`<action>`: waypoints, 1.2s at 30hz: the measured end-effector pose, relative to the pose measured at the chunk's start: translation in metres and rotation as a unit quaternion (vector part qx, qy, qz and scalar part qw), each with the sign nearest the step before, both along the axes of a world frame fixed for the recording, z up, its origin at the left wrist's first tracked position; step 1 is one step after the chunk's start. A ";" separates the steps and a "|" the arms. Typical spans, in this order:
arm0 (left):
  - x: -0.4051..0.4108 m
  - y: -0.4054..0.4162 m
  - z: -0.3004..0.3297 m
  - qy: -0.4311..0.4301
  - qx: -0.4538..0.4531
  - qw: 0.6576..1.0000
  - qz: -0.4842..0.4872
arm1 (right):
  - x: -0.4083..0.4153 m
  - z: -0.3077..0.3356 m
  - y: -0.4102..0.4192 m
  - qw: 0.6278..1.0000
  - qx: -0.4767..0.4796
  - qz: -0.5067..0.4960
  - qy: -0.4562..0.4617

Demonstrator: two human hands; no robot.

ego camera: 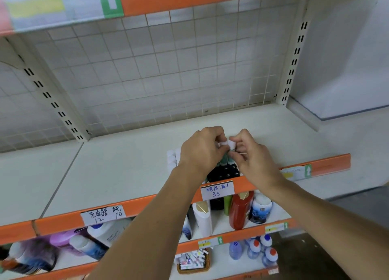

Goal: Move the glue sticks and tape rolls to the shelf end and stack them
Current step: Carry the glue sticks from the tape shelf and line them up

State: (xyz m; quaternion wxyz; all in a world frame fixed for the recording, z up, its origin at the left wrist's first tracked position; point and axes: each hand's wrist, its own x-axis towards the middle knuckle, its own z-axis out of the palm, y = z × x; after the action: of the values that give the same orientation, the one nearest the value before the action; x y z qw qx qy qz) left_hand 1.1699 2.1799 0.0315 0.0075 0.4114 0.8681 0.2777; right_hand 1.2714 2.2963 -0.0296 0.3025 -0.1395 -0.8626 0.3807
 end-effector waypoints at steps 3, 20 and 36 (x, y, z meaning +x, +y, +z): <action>0.002 0.000 0.001 0.012 -0.007 1.000 0.008 | -0.001 0.001 -0.002 1.000 -0.007 -0.002 -0.005; 0.037 0.005 0.011 0.149 -0.103 0.981 0.068 | 0.012 0.010 0.002 0.998 -0.026 0.050 -0.036; 0.055 -0.049 0.035 0.172 -0.116 0.969 0.133 | 0.015 0.066 -0.024 0.972 0.199 0.081 -0.090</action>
State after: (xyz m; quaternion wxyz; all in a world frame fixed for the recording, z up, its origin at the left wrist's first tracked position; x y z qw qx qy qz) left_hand 1.2245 2.1313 0.0666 -0.1307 0.3304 0.9295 0.0987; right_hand 1.2861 2.2727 0.0364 0.2136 -0.0397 -0.9532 0.2104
